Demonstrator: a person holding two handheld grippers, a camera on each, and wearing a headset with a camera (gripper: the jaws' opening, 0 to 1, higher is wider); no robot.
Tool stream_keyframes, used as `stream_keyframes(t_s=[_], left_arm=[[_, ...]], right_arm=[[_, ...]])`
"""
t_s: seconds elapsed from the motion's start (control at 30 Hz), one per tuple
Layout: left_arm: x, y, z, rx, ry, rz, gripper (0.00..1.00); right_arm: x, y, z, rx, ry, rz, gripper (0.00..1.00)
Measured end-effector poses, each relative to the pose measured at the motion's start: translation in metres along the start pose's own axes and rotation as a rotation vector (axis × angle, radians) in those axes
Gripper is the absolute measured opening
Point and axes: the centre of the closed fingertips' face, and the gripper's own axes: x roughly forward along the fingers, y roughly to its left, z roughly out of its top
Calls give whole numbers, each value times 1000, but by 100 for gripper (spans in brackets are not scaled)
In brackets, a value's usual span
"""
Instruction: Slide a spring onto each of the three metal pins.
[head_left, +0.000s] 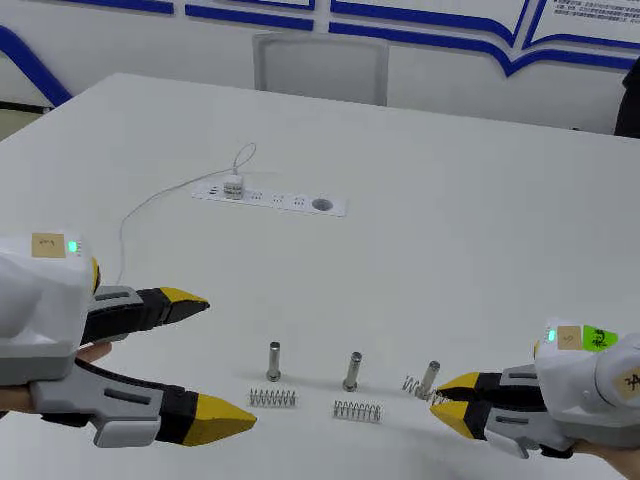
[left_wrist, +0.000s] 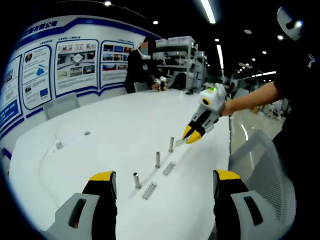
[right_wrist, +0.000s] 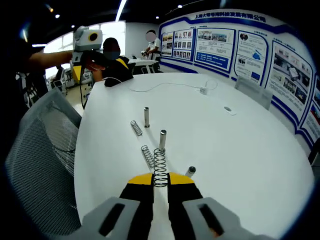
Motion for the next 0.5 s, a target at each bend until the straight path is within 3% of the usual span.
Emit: stream_keyframes(t_s=[0.23, 0.5], left_arm=[[9, 1, 14, 38, -19, -17, 79], [32, -17, 28, 82, -43, -72, 78]], right_arm=[[-15, 10, 38, -81, -33, 20, 9], [-15, 35, 65, -143, -33, 84, 10]])
